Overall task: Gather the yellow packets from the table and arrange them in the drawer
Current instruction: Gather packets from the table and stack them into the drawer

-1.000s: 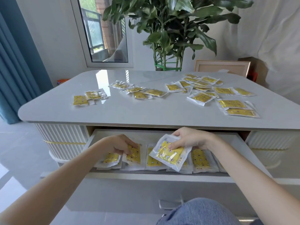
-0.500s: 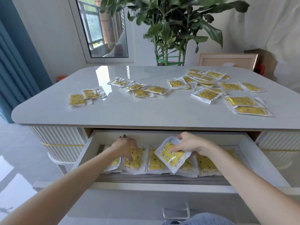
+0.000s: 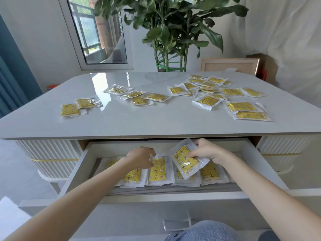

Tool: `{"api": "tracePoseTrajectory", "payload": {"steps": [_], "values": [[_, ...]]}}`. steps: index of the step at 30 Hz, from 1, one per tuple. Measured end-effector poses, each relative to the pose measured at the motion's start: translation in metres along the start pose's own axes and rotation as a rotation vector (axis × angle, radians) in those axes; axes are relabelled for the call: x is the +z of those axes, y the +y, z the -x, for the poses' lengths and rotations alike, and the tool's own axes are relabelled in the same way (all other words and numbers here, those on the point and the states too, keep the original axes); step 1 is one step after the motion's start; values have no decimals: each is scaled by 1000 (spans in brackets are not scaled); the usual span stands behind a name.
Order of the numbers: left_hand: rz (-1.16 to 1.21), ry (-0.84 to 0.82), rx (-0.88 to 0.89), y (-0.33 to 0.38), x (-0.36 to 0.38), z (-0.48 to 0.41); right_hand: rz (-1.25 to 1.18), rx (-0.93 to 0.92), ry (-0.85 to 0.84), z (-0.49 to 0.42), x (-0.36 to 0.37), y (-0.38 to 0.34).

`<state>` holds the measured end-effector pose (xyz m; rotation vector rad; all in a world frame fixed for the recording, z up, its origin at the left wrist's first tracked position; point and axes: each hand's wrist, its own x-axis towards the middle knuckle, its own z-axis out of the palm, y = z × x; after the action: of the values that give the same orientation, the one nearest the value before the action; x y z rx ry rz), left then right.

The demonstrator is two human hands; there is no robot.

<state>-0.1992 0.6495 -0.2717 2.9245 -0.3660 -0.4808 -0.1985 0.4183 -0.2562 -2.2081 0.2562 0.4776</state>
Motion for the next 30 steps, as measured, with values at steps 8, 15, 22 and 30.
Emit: {"api": "tracePoseTrajectory", "payload": {"steps": [8, 15, 22, 30], "values": [[-50, -11, 231, 92, 1, -28, 191, 231, 206, 13, -66, 48], [-182, -104, 334, 148, 23, -53, 382, 352, 223, 0, -95, 72], [-308, -191, 416, 169, 42, -68, 589, 298, 260, -16, -91, 94], [-281, -197, 418, 173, 39, -70, 842, 12, 76, -5, -89, 91]]}}
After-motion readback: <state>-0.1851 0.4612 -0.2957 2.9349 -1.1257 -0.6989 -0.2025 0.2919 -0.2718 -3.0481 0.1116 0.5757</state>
